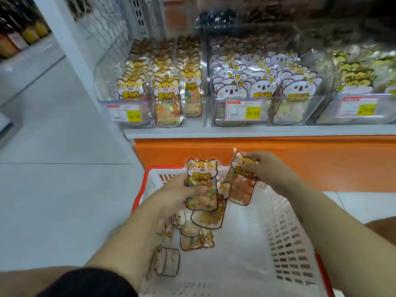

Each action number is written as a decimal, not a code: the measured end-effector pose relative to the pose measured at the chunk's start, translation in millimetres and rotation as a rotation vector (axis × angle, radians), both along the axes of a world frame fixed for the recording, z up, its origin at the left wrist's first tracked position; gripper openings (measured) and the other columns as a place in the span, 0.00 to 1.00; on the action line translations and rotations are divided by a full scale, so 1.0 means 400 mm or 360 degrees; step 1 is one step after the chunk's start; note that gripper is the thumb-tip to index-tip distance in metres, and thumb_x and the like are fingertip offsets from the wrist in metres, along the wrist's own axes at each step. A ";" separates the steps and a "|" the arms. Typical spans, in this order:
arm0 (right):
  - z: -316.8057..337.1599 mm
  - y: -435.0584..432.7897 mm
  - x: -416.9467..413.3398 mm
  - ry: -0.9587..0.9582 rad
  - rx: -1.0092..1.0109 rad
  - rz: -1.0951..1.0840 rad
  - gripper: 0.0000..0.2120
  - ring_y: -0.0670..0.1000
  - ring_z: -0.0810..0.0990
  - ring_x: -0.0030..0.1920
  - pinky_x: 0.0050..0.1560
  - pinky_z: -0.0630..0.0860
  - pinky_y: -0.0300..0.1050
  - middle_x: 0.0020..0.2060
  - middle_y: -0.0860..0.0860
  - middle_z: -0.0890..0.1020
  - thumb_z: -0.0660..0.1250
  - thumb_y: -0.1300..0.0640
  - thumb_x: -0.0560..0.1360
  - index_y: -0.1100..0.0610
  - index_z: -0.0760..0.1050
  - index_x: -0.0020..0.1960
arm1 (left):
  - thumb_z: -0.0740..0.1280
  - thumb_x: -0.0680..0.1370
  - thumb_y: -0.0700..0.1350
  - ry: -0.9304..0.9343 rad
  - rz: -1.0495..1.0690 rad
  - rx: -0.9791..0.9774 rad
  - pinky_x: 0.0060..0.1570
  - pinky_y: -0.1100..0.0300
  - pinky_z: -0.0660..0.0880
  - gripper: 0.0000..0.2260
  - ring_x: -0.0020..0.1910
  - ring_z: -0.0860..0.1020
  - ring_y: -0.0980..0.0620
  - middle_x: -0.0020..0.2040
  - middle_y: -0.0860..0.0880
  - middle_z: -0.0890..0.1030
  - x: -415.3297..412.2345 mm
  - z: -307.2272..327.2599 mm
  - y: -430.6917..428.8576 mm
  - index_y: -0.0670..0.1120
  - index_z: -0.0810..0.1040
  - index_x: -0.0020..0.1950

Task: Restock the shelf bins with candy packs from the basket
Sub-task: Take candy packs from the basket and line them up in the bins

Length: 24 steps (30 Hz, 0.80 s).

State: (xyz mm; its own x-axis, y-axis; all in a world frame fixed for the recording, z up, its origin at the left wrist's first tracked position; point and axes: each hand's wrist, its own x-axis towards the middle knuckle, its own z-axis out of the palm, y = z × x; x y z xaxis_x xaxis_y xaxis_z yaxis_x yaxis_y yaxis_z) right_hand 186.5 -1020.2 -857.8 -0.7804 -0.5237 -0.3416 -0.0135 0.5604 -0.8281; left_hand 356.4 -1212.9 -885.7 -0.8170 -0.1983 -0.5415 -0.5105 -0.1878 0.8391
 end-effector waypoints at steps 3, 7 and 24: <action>0.122 0.027 0.008 0.0398 -0.0002 -0.0021 0.14 0.52 0.79 0.55 0.49 0.73 0.46 0.57 0.49 0.79 0.71 0.52 0.77 0.51 0.79 0.62 | 0.70 0.78 0.34 0.0106 0.0260 0.0065 0.52 0.48 0.82 0.17 0.54 0.85 0.44 0.56 0.42 0.85 0.041 0.093 -0.028 0.41 0.74 0.66; 0.237 0.044 0.050 0.0182 -0.0450 0.0034 0.17 0.55 0.82 0.46 0.48 0.77 0.51 0.46 0.54 0.84 0.80 0.46 0.65 0.54 0.82 0.48 | 0.66 0.79 0.31 0.0262 0.0501 0.0122 0.58 0.44 0.79 0.15 0.56 0.83 0.41 0.57 0.41 0.84 0.082 0.172 -0.041 0.43 0.76 0.64; 0.252 -0.065 0.208 -0.0222 -0.0947 -0.0331 0.10 0.54 0.78 0.29 0.26 0.72 0.41 0.31 0.53 0.82 0.77 0.56 0.71 0.58 0.80 0.49 | 0.65 0.83 0.47 0.0384 0.0407 0.0207 0.35 0.54 0.81 0.15 0.52 0.84 0.45 0.60 0.44 0.83 0.076 0.332 0.120 0.49 0.70 0.69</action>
